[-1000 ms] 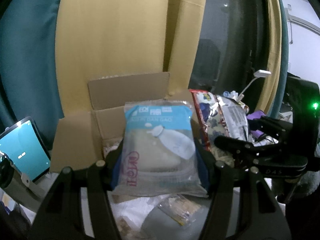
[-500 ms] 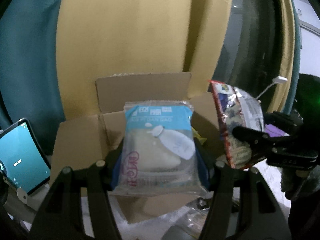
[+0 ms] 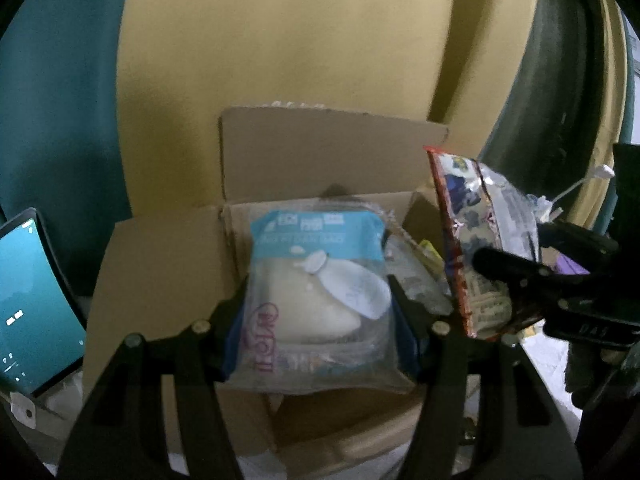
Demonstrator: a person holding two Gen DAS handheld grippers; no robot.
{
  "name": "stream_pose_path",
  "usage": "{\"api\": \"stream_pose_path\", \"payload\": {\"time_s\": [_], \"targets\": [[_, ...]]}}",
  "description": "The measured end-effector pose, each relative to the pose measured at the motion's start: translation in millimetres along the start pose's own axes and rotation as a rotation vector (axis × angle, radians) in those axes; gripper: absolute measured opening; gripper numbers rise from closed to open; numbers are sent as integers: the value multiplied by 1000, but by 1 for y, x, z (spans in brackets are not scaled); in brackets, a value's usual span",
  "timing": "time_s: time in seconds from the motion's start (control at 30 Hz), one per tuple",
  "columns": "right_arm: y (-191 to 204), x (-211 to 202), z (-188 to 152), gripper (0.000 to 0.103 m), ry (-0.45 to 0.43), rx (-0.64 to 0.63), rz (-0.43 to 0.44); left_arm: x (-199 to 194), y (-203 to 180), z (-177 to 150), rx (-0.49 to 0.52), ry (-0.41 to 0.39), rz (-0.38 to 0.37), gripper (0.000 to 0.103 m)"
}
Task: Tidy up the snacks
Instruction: 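Lower both snacks into the box and open both tools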
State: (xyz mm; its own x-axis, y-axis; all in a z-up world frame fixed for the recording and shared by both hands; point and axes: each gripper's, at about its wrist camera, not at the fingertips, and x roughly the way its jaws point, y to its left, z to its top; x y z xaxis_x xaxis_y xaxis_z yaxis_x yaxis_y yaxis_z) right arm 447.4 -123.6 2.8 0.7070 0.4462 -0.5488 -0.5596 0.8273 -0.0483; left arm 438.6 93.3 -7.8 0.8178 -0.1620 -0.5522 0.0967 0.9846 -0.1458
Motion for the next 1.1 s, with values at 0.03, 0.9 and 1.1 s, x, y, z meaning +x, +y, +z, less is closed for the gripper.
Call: {"api": "stream_pose_path", "payload": {"time_s": [0.03,0.9,1.1], "targets": [[1,4,1,70,4,-1,3,3,3,1,-9,4,-3,63],[28,11,13,78,16,-24,19,-35,5,7,-46,-58,-6,80],[31,-9,12,78,-3,-27,13,-55,-8,3,-32,-76,-9,80]]}}
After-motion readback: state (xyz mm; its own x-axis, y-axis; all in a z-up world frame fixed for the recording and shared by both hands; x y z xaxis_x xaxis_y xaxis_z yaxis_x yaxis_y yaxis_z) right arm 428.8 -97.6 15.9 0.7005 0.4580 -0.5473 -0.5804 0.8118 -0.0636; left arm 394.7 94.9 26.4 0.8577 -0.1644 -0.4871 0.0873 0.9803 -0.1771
